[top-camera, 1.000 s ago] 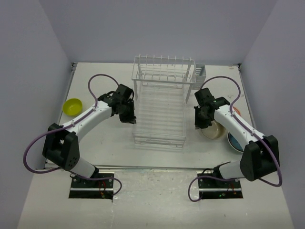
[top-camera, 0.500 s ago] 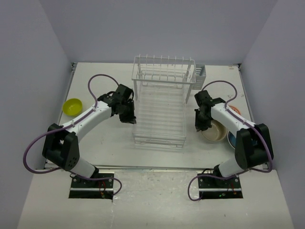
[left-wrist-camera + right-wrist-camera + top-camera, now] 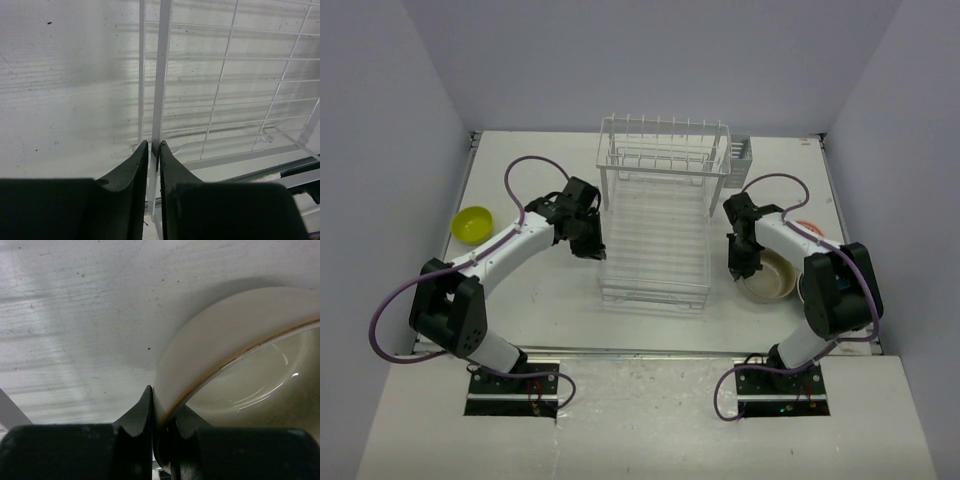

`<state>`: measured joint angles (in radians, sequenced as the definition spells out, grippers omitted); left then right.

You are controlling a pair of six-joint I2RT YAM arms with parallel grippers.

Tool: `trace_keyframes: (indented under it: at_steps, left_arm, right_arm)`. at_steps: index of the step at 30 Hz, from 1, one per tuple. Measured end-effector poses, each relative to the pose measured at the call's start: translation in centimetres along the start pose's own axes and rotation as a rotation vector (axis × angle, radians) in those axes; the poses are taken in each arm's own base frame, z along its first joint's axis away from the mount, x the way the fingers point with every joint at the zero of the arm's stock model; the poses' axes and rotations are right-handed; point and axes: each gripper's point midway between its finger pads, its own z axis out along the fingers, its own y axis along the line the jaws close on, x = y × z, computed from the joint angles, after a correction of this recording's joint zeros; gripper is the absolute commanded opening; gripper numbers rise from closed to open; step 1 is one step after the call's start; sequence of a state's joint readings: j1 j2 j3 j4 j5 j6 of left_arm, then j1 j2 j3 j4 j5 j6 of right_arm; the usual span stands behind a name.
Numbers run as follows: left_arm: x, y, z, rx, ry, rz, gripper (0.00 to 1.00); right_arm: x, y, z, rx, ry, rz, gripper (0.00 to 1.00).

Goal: Unload the bowls from the dish rack

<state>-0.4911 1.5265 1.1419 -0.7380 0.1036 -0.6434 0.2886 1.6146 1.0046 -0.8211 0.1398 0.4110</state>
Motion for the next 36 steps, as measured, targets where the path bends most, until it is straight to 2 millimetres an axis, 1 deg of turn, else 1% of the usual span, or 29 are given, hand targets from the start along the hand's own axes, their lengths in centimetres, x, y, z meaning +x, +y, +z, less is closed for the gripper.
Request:
trace_keyframes:
  at_steps: [2,4,7,9,10,12,13,15,18,21,22,23,25,27,28,30,36]
  left_arm:
    - [0.0,0.2,0.2,-0.005,-0.002,-0.001,0.21]
    - [0.1,0.3,0.3,-0.009,-0.002,-0.002,0.23]
    - [0.1,0.5,0.4,-0.013,-0.002,-0.004,0.25]
    - [0.1,0.6,0.4,-0.015,-0.002,-0.005,0.29]
    - [0.1,0.6,0.4,-0.017,-0.003,-0.005,0.32]
    - [0.2,0.8,0.5,-0.023,-0.002,-0.006,0.35]
    - [0.2,0.9,0.5,-0.027,-0.004,-0.007,0.39]
    - [0.2,1.1,0.4,-0.036,-0.004,-0.008,0.42]
    - [0.2,1.2,0.4,-0.044,-0.002,-0.009,0.44]
    - [0.3,1.4,0.3,-0.051,0.0,-0.01,0.46]
    - [0.3,1.4,0.3,-0.053,0.001,-0.01,0.5]
    - [0.3,1.4,0.2,-0.056,0.001,-0.01,0.5]
    - [0.3,1.6,-0.1,-0.067,0.003,-0.011,0.54]
    - [0.2,1.7,-0.6,-0.071,-0.005,-0.013,0.54]
    - [0.1,1.7,-0.9,-0.07,-0.009,-0.014,0.57]
    - [0.0,1.6,-1.6,-0.066,-0.021,-0.012,0.59]
    - [-0.9,0.9,-3.7,-0.044,-0.065,0.0,0.6]
  right_arm:
    - [0.1,0.0,0.2,0.005,0.008,-0.001,0.0]
    - [0.0,0.0,0.2,0.006,0.008,-0.001,0.0]
    - [0.0,0.0,0.2,0.007,0.006,-0.001,0.08]
    - [-0.1,0.0,0.2,0.008,0.007,-0.001,0.14]
    - [-0.1,0.0,0.2,0.008,0.007,-0.001,0.18]
    - [-0.2,0.0,0.2,0.01,0.002,0.0,0.23]
    - [-0.3,0.0,0.1,0.009,0.0,0.001,0.25]
    - [-0.4,0.0,0.1,0.009,-0.002,-0.001,0.3]
    - [-0.4,-0.1,0.1,0.015,-0.005,-0.001,0.31]
    - [-0.4,-0.2,0.1,0.019,-0.006,-0.001,0.35]
    - [-0.5,-0.2,0.1,0.021,-0.007,-0.001,0.39]
    - [-0.5,-0.2,0.1,0.022,-0.008,-0.001,0.4]
    - [-0.5,-0.3,0.1,0.024,-0.01,-0.002,0.42]
    - [-0.5,-0.3,0.0,0.022,-0.013,-0.001,0.43]
    - [-0.6,-0.3,-0.1,0.021,-0.017,0.0,0.43]
    - [-0.7,-0.2,-0.3,0.016,-0.026,0.001,0.44]
    - [-1.5,-0.1,-1.5,-0.003,-0.072,0.007,0.47]
